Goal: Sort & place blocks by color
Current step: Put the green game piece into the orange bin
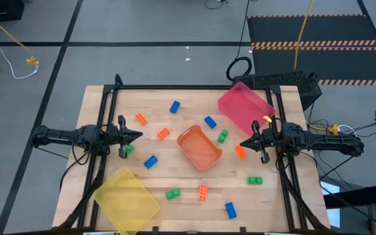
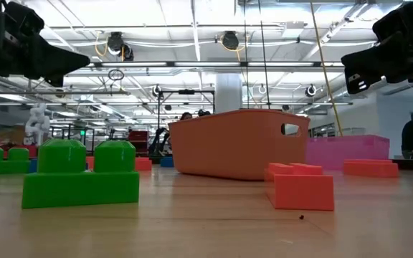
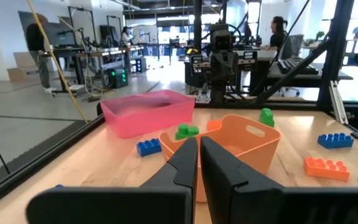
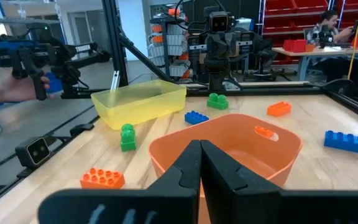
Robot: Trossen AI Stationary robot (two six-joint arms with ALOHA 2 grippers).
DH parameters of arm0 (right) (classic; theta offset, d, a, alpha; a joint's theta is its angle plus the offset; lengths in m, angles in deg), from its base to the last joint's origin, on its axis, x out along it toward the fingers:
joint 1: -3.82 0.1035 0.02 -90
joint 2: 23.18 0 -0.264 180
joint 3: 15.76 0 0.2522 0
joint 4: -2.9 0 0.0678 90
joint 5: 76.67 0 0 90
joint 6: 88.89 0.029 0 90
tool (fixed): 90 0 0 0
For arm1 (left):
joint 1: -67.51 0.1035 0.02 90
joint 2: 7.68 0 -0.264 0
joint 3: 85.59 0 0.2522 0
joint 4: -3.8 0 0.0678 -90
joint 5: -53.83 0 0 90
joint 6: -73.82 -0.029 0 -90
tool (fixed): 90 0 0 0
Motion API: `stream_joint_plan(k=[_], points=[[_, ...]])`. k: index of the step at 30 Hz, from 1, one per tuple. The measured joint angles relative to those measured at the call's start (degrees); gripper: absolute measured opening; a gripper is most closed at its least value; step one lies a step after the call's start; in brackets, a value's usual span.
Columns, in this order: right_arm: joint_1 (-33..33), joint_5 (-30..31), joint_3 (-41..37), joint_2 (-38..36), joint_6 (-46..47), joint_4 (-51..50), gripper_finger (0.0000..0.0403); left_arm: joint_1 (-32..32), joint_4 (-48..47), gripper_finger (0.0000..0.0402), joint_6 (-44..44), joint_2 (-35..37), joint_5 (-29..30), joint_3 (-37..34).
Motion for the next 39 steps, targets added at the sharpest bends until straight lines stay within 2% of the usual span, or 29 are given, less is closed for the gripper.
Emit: stream_joint_plan(k=[5,8,13,15,19,23,25,32,35,39], points=[[0.0,0.0,0.0,0.0,-4.5,0.0,0.0004,0.0,0.4,0.0024,0.8,0.0,0.0,0.0],[0.0,0.0,0.0,0.0,-4.8,0.0,0.0004,0.0,0.9,0.0024,1.2,0.0,0.0,0.0],[0.0,0.0,0.0,0.0,-4.9,0.5,0.0004,0.0,2.1,0.0024,7.0,0.0,-1.2,0.1],[0.0,0.0,0.0,0.0,-4.3,0.4,0.0004,0.0,2.4,0.0024,5.7,0.0,-0.7,0.1],[0.0,0.0,0.0,0.0,2.1,0.4,0.0004,0.7,7.3,0.0024,-3.5,0.0,8.5,0.2],[0.0,0.0,0.0,0.0,6.5,0.4,0.0004,2.0,10.4,0.0024,-4.3,0.0,24.6,0.2],[0.0,0.0,0.0,0.0,5.6,0.4,0.0004,2.1,8.6,0.0024,-3.2,0.0,28.4,0.2],[0.0,0.0,0.0,0.0,2.7,0.4,0.0004,1.9,0.3,0.0027,5.9,-3.9,27.9,1.4],[0.0,0.0,0.0,0.0,2.6,0.4,0.0004,1.7,-8.4,0.0041,12.8,-8.6,28.2,5.4],[0.0,0.0,0.0,0.0,2.6,0.4,0.0004,1.7,-22.8,0.0068,21.9,-18.9,28.8,14.7]])
